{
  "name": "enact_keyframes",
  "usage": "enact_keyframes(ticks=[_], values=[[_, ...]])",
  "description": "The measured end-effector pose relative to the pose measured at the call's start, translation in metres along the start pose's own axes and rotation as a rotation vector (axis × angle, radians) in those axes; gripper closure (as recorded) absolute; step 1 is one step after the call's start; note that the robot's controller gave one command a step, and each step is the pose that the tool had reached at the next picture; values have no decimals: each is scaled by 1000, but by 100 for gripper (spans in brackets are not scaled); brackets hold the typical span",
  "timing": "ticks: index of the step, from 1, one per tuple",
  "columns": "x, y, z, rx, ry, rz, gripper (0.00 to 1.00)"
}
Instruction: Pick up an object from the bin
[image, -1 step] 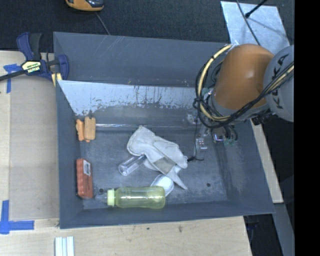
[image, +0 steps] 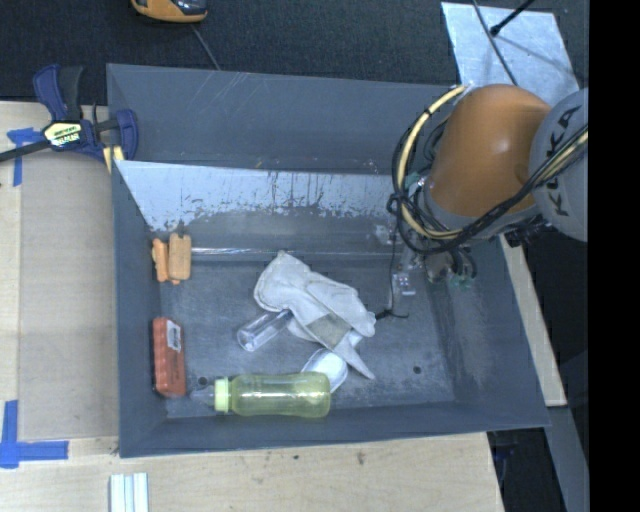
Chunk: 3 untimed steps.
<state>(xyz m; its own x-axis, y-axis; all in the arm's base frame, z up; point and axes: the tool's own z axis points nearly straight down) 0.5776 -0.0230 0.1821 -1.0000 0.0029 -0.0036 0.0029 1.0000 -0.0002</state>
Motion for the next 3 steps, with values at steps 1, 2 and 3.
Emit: enact_keyframes(ticks=[1,2,3], values=[[-1,9,44,1,-8,-40,0],[-3,29,91,0,1,-188,0],[2,43,106,1,-14,-155,100]])
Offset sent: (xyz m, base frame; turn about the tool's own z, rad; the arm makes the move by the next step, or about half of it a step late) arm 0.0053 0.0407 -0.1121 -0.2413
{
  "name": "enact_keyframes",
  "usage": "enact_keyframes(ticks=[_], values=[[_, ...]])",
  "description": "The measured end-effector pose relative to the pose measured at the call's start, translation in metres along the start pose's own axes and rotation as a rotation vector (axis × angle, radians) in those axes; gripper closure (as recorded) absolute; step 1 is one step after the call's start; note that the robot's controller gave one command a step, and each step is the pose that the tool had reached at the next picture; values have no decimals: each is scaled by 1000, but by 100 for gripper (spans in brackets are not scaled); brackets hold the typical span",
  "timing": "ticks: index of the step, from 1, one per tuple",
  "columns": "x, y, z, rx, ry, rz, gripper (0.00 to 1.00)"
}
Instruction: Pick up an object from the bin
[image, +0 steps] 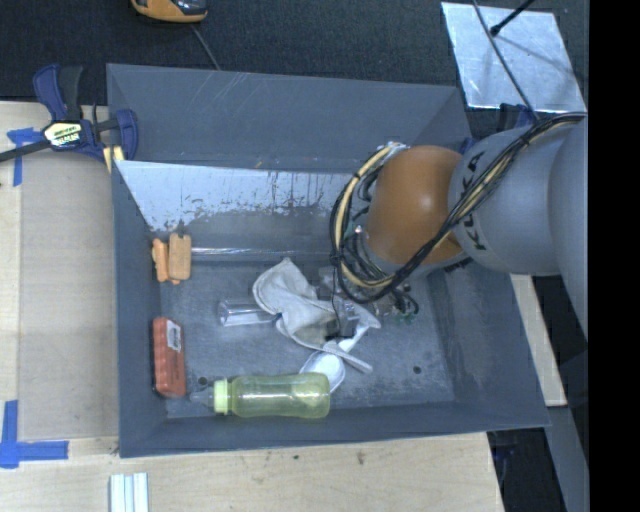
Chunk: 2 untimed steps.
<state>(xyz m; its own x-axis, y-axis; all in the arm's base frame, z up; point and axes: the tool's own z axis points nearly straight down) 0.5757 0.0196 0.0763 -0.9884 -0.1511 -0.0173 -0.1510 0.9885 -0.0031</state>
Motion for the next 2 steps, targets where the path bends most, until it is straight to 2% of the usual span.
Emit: enact_keyframes(ticks=[1,2], values=[[0,0,0,0,0,0,100],[-6,4,-131,-3,12,-25,100]])
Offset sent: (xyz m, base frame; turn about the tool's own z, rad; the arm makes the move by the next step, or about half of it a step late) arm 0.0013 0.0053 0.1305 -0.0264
